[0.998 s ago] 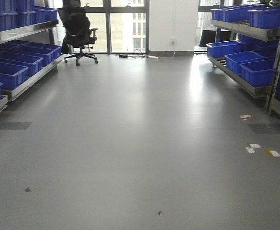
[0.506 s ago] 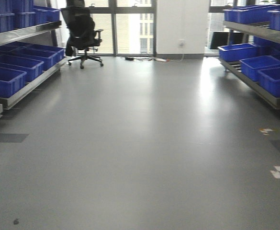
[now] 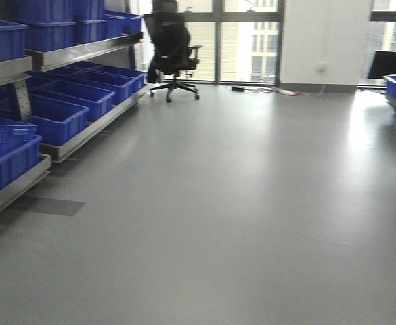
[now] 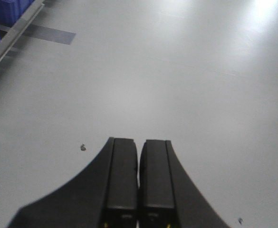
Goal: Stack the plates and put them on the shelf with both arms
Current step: 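Drive the base across the room toward the bin shelf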
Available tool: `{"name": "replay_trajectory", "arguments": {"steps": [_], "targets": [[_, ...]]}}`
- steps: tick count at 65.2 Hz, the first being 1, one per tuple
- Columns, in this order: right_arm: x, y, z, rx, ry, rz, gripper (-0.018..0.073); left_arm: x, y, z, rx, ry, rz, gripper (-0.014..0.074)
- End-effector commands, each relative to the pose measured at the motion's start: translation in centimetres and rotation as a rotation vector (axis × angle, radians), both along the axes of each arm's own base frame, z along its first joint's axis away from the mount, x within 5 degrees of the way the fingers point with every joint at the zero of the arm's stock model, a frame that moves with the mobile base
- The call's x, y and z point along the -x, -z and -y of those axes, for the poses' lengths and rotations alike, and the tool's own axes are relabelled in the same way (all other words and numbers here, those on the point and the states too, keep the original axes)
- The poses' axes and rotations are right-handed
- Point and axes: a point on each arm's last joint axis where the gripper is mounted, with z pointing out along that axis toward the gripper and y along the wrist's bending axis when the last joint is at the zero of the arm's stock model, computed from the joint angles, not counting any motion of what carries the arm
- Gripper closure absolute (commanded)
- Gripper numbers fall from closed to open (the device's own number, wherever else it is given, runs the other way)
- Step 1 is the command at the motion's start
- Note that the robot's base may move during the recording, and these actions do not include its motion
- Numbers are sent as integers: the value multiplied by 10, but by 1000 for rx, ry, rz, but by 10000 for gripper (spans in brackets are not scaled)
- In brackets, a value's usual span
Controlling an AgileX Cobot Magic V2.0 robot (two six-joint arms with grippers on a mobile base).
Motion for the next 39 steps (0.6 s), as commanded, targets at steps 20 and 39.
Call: {"name": "replay_trajectory", "arguments": {"steps": [20, 39], "targets": [[0, -18, 0, 4, 3, 124, 502, -5, -14, 2, 15, 8, 92, 500], [0, -18, 0, 4, 3, 124, 502, -5, -14, 2, 15, 8, 92, 500]]}}
